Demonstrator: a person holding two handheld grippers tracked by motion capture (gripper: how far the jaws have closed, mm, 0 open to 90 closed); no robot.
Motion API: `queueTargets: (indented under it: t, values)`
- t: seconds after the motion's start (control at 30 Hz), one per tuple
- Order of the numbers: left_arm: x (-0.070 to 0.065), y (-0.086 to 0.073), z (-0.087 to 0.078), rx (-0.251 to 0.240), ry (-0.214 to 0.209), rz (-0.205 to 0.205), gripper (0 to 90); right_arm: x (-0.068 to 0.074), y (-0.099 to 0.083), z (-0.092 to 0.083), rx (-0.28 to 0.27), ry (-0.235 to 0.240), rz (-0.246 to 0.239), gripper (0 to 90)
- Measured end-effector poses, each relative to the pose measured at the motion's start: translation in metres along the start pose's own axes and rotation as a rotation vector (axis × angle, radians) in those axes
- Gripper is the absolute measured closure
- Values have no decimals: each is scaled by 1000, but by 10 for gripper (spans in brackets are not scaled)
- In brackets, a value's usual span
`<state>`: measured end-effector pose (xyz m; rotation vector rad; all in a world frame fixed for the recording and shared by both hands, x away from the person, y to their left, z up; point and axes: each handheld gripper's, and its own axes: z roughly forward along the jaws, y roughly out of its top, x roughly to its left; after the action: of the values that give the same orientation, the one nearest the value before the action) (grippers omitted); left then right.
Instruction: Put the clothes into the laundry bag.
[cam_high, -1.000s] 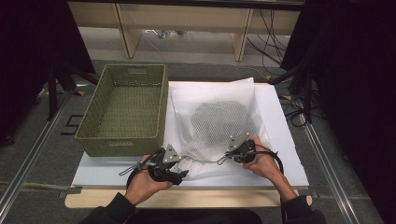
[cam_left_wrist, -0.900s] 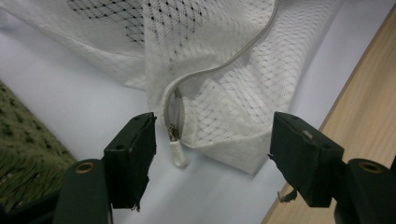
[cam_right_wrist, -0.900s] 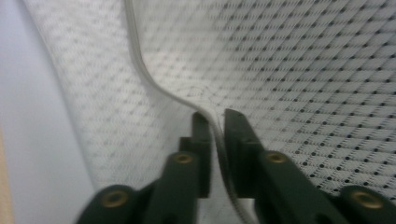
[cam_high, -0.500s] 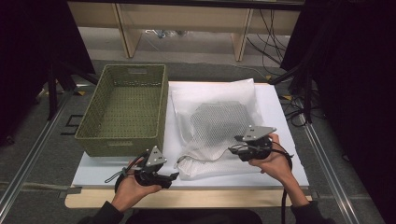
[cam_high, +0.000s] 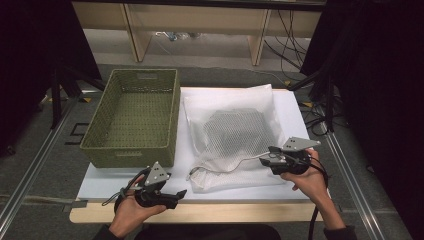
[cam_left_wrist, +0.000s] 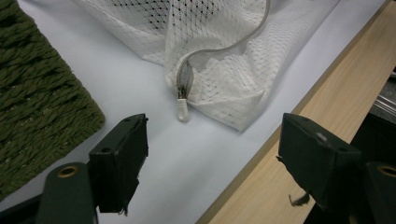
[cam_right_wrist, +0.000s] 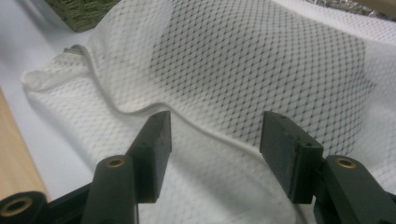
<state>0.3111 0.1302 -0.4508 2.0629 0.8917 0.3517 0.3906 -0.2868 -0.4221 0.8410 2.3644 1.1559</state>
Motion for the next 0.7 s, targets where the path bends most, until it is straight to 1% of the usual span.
queueTargets:
  t: [0.03, 0.07, 0.1, 0.13, 0.17, 0.2, 0.23, 0.27, 0.3, 0.33, 0.37, 0.4, 0.43, 0.47, 0.5, 0.53, 0.57, 0.6, 0.63, 0.7]
  values:
    - [0, 0, -2, 6, 11, -1, 234, 1, -3, -1, 2, 13, 5, 437]
    - [0, -1, -3, 3, 7, 6, 234, 4, -5, -2, 3, 21, 20, 436]
    - [1, -2, -4, 10, 20, 13, 233, 5, -8, -2, 0, 40, 24, 435]
    - [0, -3, -5, 6, 22, 5, 230, 10, -12, -2, 7, 54, 40, 435]
    - [0, -4, -5, -3, 14, 4, 220, 12, -15, -3, 3, 57, 28, 433]
    - [-1, -5, -7, 2, 31, 2, 207, 16, -17, -4, 7, 65, 41, 428]
    - [0, -5, -8, 3, 27, 16, 202, 19, -19, -5, 2, 83, 46, 422]
    - [-1, -6, -9, -1, 31, 7, 202, 21, -20, -6, -16, 97, 57, 416]
    - [-1, -7, -9, -7, 24, 12, 203, 23, -21, -7, -23, 113, 66, 413]
    - [-1, -7, -11, 6, 33, 10, 203, 26, -21, -9, -28, 129, 87, 413]
    - [-2, -8, -12, -3, 27, 7, 203, 30, -22, -9, -36, 147, 94, 413]
    - [-1, -8, -13, 1, 25, 3, 203, 31, -22, -12, -38, 120, 81, 411]
    - [-2, -9, -13, -4, 28, 2, 203, 35, -22, -12, -46, 149, 98, 409]
    - [-2, -10, -14, 5, 32, 7, 203, 38, -23, -13, -48, 136, 89, 408]
    - [-3, -11, -15, 4, 34, -3, 203, 39, -25, -13, -46, 131, 79, 404]
    - [-4, -12, -14, -5, 24, -5, 204, 42, -28, -13, -34, 141, 87, 403]
    - [-4, -12, -15, -1, 22, 0, 206, 43, -30, -13, -29, 137, 74, 402]
    - [-4, -12, -16, 13, 22, 0, 205, 44, -33, -12, -23, 144, 74, 400]
    - [-5, -13, -16, 8, 18, -2, 205, 47, -36, -13, 0, 136, 76, 394]
    - [-6, -13, -16, 13, 24, 10, 205, 49, -40, -13, 13, 137, 72, 391]
